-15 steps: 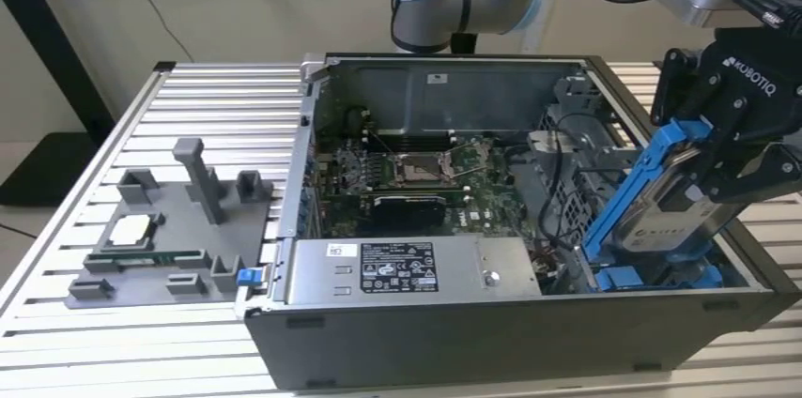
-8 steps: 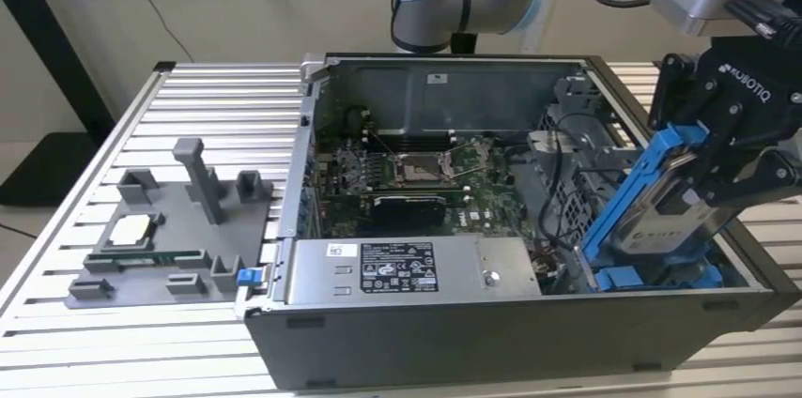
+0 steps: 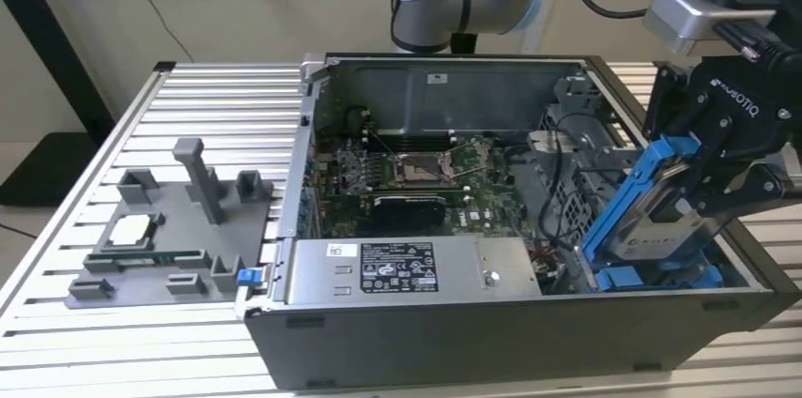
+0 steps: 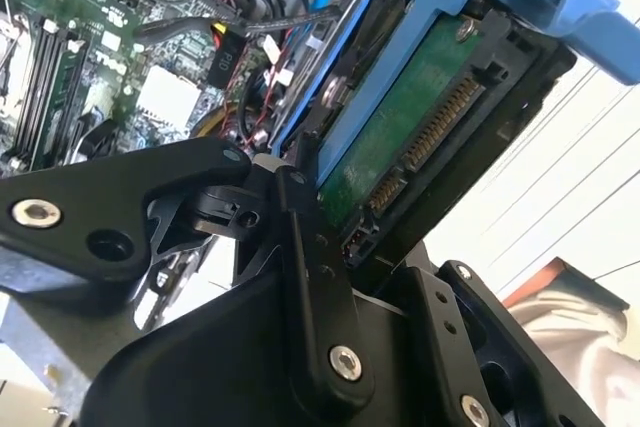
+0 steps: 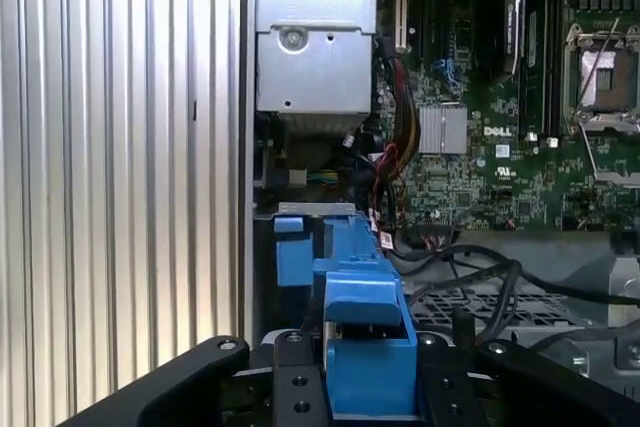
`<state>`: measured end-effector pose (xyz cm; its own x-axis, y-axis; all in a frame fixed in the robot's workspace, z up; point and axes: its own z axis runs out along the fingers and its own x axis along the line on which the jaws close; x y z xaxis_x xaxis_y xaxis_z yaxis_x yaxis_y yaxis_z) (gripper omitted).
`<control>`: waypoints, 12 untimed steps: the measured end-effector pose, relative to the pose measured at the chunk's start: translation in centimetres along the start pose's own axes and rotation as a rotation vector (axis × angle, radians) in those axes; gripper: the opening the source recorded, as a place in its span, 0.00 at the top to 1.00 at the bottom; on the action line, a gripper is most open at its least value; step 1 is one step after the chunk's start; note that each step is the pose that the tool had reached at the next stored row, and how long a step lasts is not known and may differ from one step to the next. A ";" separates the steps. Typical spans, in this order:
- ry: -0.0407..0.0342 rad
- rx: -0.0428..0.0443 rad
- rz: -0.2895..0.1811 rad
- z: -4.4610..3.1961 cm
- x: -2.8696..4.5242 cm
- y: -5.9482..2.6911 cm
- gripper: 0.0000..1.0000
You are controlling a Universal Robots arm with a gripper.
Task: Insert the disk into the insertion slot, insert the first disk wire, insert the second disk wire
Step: 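Insert the disk into the insertion slot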
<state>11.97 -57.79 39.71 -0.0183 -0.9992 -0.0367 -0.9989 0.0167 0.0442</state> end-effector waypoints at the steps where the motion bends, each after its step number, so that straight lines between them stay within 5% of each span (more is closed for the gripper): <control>1: -0.0001 0.0000 0.000 0.17 0.01 -0.01 1.00; 7: -0.0030 0.0001 0.000 1.09 0.04 -0.06 1.00; 12: -0.0044 0.0009 0.000 1.11 0.04 -0.06 1.00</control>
<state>11.99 -57.78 38.60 -0.0182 -0.9990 -0.0411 -0.9989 0.0164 0.0433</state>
